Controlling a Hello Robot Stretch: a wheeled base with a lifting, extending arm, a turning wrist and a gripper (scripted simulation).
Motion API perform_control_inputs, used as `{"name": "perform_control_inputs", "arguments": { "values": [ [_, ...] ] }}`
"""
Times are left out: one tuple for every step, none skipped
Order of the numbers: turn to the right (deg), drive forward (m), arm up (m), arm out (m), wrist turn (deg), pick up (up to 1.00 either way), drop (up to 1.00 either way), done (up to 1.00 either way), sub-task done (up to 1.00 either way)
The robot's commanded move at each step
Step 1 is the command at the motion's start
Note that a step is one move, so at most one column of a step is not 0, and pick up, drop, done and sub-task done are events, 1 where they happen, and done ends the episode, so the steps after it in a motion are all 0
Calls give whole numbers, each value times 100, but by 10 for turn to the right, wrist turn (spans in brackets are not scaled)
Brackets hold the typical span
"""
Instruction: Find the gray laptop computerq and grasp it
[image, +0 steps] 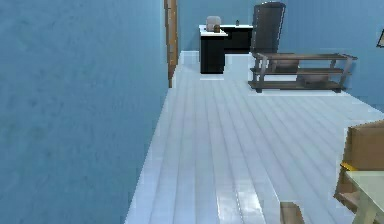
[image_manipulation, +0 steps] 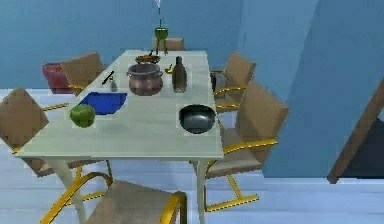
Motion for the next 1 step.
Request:
{"name": "perform_control_inputs", "arguments": {
  "values": [
    [0, 100, 0, 0, 0, 0, 0, 0, 0]
  ]
}}
